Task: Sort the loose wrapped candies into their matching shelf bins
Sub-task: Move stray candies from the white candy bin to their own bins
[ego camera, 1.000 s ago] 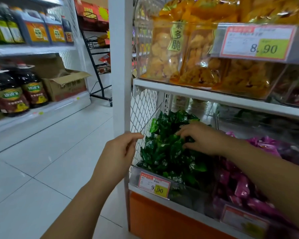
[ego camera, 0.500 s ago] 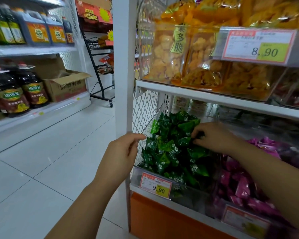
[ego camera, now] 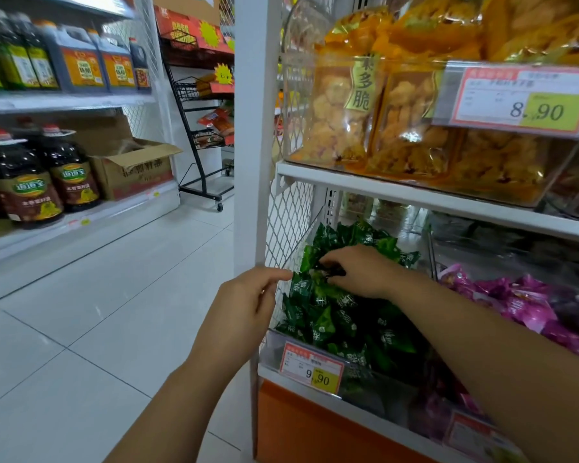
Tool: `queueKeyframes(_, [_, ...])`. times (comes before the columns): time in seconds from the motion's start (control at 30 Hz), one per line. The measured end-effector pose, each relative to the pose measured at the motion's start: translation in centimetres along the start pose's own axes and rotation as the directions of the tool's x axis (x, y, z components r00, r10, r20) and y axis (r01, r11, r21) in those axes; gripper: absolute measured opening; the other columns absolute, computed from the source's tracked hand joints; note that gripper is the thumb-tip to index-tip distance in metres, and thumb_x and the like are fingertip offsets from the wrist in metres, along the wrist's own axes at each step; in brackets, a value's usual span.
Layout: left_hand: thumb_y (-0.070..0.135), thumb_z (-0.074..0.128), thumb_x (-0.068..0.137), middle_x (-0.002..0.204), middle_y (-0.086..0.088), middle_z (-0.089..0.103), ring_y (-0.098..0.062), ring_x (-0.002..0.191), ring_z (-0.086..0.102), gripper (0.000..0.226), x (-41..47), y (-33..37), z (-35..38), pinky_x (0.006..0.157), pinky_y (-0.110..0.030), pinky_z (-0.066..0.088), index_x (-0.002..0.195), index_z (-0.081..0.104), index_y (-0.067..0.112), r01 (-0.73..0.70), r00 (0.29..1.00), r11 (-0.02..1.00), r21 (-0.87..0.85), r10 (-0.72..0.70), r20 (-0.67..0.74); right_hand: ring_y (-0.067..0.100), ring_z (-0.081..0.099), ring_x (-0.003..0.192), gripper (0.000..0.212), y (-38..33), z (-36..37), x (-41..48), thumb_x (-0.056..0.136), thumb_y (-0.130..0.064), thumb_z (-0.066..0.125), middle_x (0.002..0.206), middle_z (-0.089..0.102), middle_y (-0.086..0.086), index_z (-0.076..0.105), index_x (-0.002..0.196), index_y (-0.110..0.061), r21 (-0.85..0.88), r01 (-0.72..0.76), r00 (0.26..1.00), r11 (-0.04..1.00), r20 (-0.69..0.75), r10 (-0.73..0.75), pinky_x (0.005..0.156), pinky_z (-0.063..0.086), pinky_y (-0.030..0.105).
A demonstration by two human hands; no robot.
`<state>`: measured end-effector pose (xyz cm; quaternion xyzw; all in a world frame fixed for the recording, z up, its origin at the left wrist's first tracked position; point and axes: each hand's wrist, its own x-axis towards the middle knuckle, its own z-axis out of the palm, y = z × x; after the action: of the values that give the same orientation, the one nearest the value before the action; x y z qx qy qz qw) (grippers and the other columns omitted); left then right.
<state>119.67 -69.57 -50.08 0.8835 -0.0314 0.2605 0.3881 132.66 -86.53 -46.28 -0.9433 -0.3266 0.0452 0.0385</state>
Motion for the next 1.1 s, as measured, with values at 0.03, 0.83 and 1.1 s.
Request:
queueKeyframes(0.03, [0.011,0.05,0.095,0.1,0.019,0.064,0.012,0.088,0.057,0.029,0.0,-0.1,0.0,0.074,0.001,0.038,0.11,0.067,0.029,0.001,1.0,1.0,0.002,-0.001,0.005,0.021,0.05,0.123,0.05,0.4,-0.1,-0.1,0.092,-0.03,0.059,0.139,0.051,0.002,0.045,0.139,-0.021,-0.002,-0.019,1.0,1.0,-0.007,0.019,0.104,0.04,0.035])
queueKeyframes(0.83, [0.014,0.05,0.096,0.11,0.015,0.063,0.002,0.092,0.056,0.028,0.1,0.4,0.1,0.077,0.0,0.038,0.113,0.066,0.029,0.009,1.0,0.999,0.03,-0.01,0.011,0.01,0.056,0.093,0.015,0.4,1.5,-0.9,0.082,-0.029,0.067,0.101,0.062,-0.01,0.053,0.086,-0.032,0.093,0.062,0.997,0.994,-0.058,-0.057,0.111,0.025,0.044])
queueKeyframes(1.1, [0.016,0.05,0.096,0.114,0.015,0.062,0.003,0.093,0.051,0.027,-0.1,1.1,0.8,0.075,0.001,0.032,0.114,0.065,0.029,-0.015,1.0,0.994,0.106,0.015,-0.004,0.012,0.054,0.091,0.024,-0.2,1.1,-2.5,0.089,-0.042,0.06,0.097,0.061,-0.01,0.057,0.11,-0.032,0.142,0.04,0.998,0.989,-0.056,-0.033,0.115,0.003,0.046])
